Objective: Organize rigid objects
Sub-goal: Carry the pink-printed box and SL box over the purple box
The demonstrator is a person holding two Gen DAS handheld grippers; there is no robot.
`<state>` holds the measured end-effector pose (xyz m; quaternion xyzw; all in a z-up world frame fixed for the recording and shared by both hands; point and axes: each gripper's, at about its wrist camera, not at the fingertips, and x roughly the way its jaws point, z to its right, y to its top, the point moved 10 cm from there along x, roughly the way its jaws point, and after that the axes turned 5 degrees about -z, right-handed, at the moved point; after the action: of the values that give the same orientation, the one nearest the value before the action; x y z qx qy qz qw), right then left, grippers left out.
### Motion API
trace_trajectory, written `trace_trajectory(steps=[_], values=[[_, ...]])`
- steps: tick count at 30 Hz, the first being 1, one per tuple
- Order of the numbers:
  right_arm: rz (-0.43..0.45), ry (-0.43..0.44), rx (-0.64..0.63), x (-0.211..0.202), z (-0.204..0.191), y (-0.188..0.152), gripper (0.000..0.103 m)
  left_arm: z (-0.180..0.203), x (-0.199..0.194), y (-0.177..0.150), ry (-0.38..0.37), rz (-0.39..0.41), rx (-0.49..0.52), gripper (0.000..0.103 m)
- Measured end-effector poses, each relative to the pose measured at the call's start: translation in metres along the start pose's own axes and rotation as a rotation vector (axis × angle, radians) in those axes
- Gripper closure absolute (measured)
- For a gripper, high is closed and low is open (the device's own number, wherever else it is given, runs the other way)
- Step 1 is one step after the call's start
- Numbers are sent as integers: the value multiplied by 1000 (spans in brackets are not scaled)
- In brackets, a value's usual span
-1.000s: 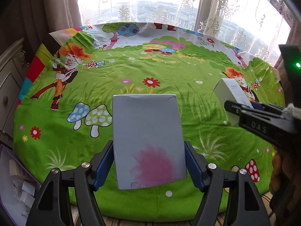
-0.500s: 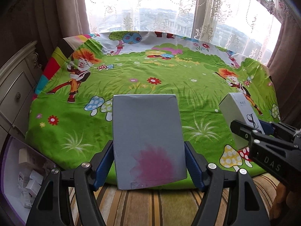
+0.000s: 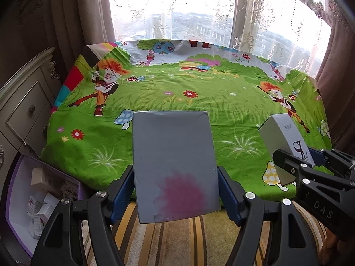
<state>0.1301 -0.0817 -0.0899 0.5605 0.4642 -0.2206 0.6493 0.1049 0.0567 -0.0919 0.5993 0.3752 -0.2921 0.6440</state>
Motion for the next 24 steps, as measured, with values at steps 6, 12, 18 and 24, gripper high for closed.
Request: trace_trajectory(steps=[6,12,18,24], values=[[-2,19,-10,-2,-9,-2,58,-13,-6,-4,14,0,-20,31],[-12,39,-27,-3,-21,-3,58,-32,-10,-8,42,0,-37,31],[-21,63,-53,-3,-37,-3,58,-58,-13,-15,75,-3,-72,31],[-28,84,-89,-3,-56,-1,58,-81,-15,-21,104,-8,-100,31]])
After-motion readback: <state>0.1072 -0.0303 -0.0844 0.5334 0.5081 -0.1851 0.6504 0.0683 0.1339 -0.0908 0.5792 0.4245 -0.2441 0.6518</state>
